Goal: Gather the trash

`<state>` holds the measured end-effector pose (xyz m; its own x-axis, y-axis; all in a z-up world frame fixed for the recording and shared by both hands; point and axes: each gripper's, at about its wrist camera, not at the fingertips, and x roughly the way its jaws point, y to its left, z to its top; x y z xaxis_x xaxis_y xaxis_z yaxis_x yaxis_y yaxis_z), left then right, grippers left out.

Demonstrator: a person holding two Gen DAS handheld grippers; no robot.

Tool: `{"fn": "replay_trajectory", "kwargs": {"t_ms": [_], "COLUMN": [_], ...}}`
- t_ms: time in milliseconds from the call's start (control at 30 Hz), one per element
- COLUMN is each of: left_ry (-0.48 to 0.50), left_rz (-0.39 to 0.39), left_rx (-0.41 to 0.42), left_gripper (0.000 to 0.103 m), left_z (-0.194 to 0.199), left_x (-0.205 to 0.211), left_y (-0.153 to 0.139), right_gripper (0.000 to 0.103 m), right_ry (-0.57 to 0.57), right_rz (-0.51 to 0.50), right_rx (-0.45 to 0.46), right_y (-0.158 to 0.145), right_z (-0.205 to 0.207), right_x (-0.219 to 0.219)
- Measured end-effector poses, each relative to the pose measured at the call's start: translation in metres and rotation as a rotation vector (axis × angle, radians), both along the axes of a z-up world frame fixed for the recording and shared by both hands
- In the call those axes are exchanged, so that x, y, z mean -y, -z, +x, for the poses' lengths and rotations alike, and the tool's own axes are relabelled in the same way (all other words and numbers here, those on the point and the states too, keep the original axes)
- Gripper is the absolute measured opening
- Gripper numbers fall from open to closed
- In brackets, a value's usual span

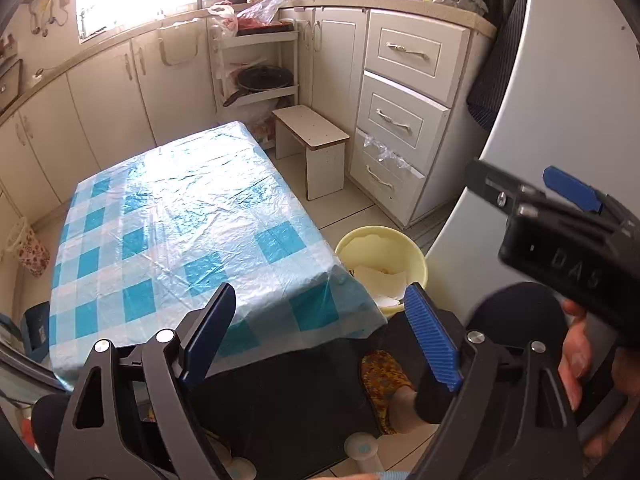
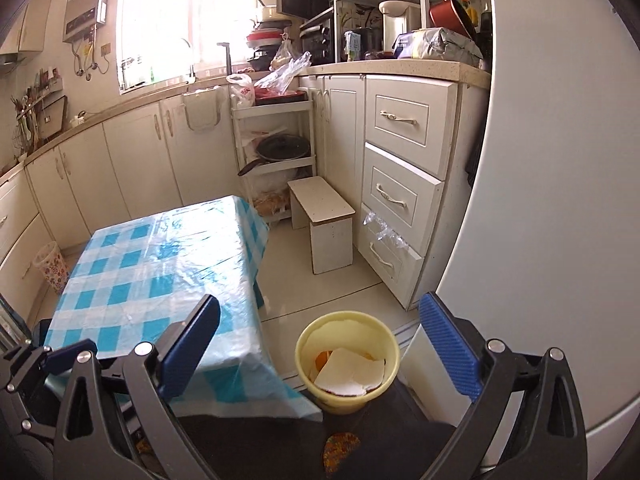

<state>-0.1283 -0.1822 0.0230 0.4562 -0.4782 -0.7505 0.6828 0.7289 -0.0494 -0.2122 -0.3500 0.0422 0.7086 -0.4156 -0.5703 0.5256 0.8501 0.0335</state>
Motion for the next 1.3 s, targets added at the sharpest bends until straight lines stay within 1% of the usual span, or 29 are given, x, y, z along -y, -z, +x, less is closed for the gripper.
{"fn": "replay_trajectory", "kwargs": {"t_ms": [267,433,567,667,733,967,1300], "left_ry": [0.004,-0.007,-0.017,-0.029,-0.037,-0.079,-0.118], "left_rz": [-0.017,-0.034,-0.046,-0.044,-0.051,-0.044,-0.051], "left_rx": [0.044,0.074,0.113,0.134,0.14,0.152,0.212], "left_gripper": [0.085,0.087,0.088,0.089,0.089,0.09,0.091], "left_z": [-0.03,-0.046,-0.058,-0.065,-0.068,-0.07,-0.079], "left_x": [-0.037,-0.054,-0.067,-0.077,-0.084,-0.099,-0.108], "left_y": [-0.022,-0.036,-0.046,-0.049,-0.052,-0.054,-0.069], "right_gripper": [0.096,0.096,0.096,0.096,0.096,0.096,0.096], "right_ry": [0.011,0.044,0.049,0.056,0.059,0.053,0.053], "right_rz": [-0.029,-0.033,-0.05,-0.048,-0.065,-0.094,-0.111], "right_rx": [0.02,0.027,0.022,0.033,0.033,0.04,0.061], "right_y": [-0.019,-0.022,-0.021,-0.021,-0.023,-0.028,-0.032], "right_z": [-0.028,-0.045,-0.059,-0.068,-0.073,-0.076,-0.082], "right_x": [-0.033,-0.048,-0.061,-0.067,-0.071,-0.08,-0.089]}}
